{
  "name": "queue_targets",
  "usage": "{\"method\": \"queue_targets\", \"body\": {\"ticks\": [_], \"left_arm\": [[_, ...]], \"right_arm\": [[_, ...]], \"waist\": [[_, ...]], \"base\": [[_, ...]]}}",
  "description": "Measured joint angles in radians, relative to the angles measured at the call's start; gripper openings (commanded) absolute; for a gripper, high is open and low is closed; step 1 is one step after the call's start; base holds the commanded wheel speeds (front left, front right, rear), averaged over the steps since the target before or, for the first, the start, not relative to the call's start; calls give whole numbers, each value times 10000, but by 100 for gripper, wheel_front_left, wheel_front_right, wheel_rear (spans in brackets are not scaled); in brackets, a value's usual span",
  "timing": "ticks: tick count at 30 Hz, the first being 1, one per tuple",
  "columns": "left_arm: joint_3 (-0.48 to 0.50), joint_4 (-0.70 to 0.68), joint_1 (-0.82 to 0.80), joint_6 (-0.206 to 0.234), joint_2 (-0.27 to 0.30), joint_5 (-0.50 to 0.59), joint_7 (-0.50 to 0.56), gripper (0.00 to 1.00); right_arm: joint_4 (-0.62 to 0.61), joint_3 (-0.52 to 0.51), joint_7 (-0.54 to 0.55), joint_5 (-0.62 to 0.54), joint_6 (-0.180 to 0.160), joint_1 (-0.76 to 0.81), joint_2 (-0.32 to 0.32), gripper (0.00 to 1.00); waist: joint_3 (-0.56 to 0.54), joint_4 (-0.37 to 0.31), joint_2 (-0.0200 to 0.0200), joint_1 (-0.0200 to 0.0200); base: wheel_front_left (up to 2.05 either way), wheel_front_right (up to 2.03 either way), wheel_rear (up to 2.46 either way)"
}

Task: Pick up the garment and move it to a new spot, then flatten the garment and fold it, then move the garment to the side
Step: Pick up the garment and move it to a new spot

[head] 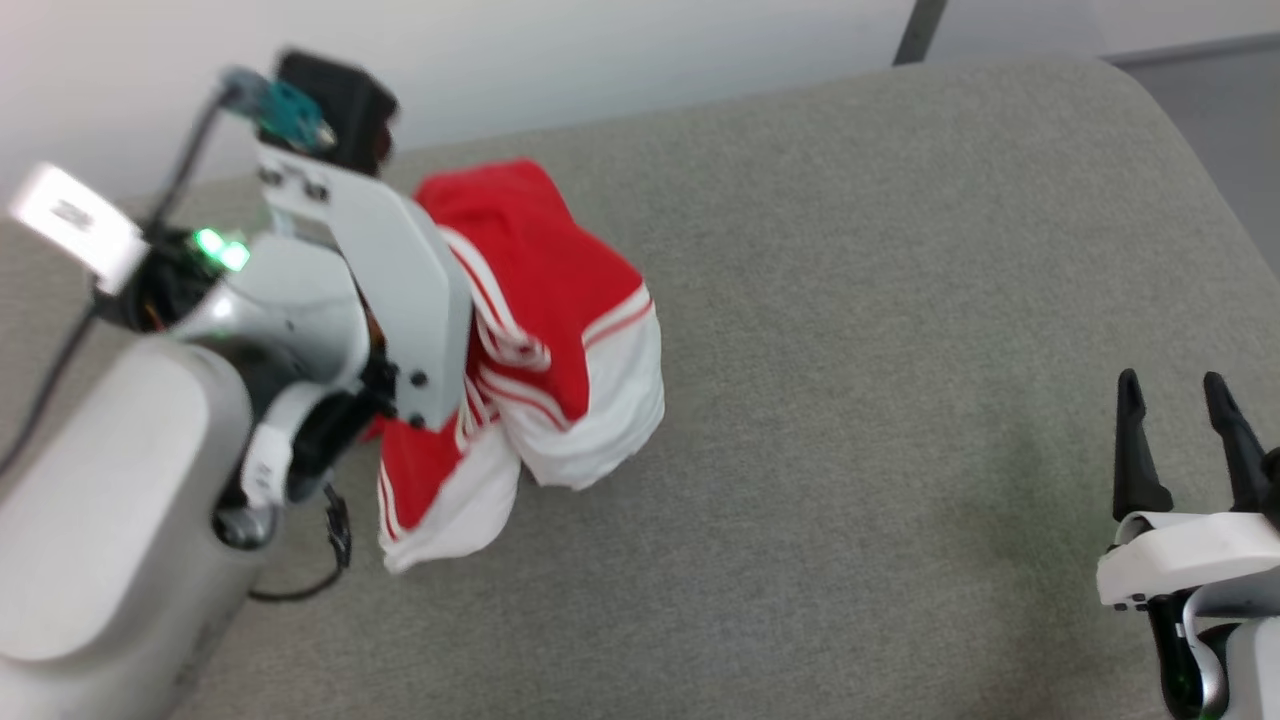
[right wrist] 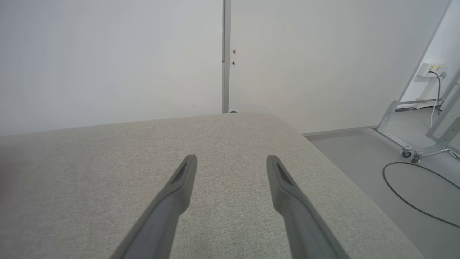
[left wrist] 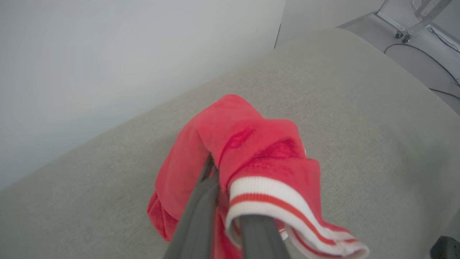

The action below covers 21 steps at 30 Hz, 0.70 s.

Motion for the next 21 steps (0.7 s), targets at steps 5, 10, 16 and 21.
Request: {"method": "queue_targets", "body": {"ticks": [5, 10, 16, 21], "left_arm": [[-259, 430, 523, 10, -109, -165, 56, 0], [-420, 1118, 889, -94, -148, -305, 21, 0], [-577, 1994, 1185, -320, -230, -433, -157, 0], [-631, 2740, 1388, -483, -376, -631, -336, 0]], "right_arm": [[332, 27, -194, 54, -2, -88, 127, 100], [644, 151, -316, 82, 0, -291, 207, 100], [880, 314, -477, 102, 0, -475, 280, 100], [1051, 454, -612, 167, -2, -548, 307, 100]], "waist": [[291, -195, 0, 0], [494, -300, 0, 0], [671, -378, 0, 0], [776, -443, 0, 0]], "base": [[0, 0, 0], [0, 0, 0], [0, 0, 0], [0, 0, 0]]}}
